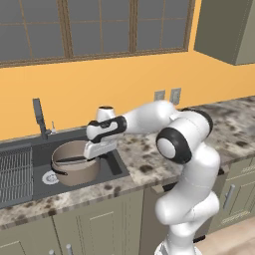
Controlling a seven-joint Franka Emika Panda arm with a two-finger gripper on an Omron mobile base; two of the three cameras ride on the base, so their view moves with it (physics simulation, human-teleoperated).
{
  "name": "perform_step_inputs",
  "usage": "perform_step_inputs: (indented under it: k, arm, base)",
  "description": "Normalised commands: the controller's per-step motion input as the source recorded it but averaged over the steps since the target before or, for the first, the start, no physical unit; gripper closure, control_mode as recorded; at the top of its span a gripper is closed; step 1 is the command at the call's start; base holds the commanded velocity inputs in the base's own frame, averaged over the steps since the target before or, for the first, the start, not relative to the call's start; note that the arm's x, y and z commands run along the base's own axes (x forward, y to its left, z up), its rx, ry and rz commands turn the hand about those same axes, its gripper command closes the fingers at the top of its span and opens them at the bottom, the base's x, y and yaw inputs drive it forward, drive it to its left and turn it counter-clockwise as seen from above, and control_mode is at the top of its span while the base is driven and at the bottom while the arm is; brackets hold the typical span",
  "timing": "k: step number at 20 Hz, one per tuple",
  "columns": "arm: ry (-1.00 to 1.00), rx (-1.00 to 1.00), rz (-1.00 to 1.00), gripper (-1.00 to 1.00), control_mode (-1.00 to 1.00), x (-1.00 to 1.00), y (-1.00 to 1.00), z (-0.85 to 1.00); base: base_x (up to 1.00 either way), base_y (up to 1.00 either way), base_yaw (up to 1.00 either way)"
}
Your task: Move the pot and pan from the stove into the sink.
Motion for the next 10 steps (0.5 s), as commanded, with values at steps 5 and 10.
perform_step_inputs:
  k: [5,10]
  arm:
    - [0.0,0.0,-0.01,1.0,-1.0,0.42,0.17,-0.39]
    - [0.0,0.0,-0.02,1.0,-1.0,0.56,0.19,-0.26]
  base:
    - [0.0,0.0,0.0]
    - [0.0,0.0,0.0]
